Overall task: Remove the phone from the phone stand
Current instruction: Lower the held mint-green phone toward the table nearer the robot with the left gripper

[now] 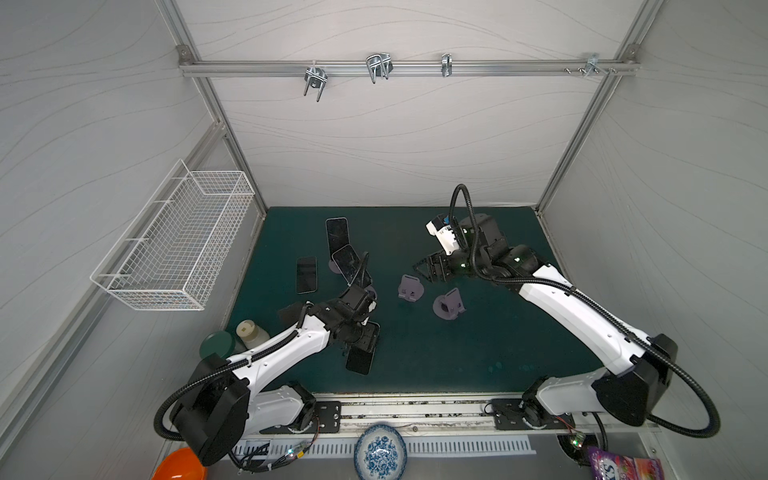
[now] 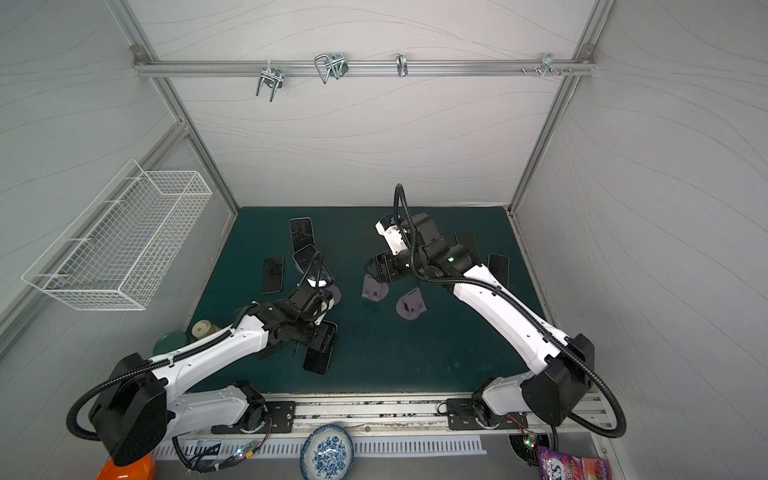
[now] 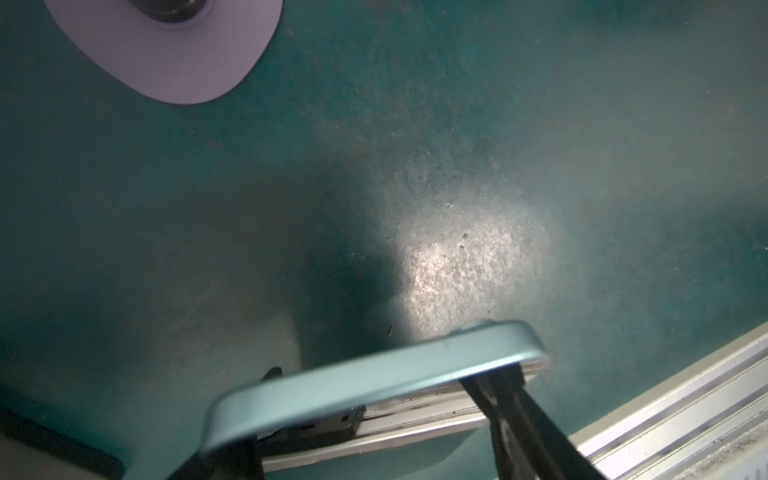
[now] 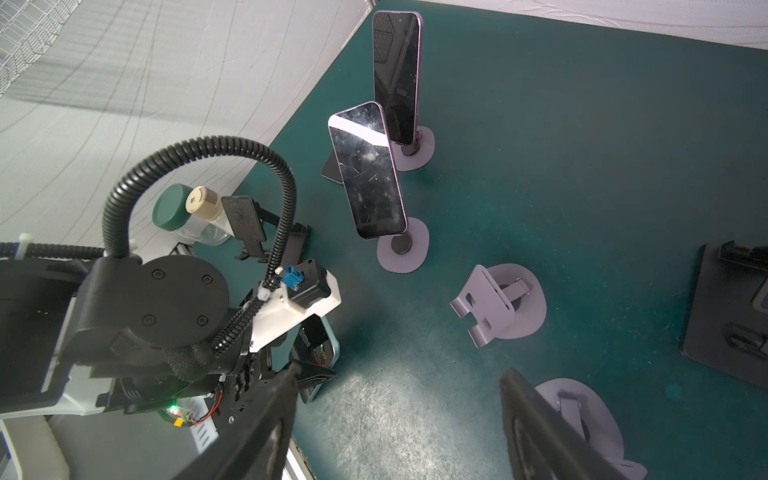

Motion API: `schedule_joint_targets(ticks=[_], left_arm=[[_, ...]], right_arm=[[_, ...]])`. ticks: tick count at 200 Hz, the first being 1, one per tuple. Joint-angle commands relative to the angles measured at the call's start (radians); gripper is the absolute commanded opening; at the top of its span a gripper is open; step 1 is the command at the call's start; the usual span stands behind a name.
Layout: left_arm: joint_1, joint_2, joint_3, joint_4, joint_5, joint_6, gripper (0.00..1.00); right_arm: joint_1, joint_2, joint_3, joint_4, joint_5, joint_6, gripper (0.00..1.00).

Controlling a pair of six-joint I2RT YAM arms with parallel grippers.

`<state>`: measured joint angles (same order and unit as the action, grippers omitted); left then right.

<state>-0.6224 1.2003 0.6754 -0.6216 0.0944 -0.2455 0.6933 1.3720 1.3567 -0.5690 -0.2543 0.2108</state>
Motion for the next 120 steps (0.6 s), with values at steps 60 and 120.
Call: schedule_joint_targets(ticks=[60, 120], left_arm=[[0.003, 0.055, 0.079, -0.012, 0.022, 0.017, 0.62], [0.003, 0.108, 0.115, -0.029, 0.012, 0.035, 0.62]], right_arm=[[-0.029, -0.019, -0.003, 0.008, -0.036, -0.021, 0.78], [-0.055, -0.064, -0.044, 0.027, -0.039, -0.020, 0.78]])
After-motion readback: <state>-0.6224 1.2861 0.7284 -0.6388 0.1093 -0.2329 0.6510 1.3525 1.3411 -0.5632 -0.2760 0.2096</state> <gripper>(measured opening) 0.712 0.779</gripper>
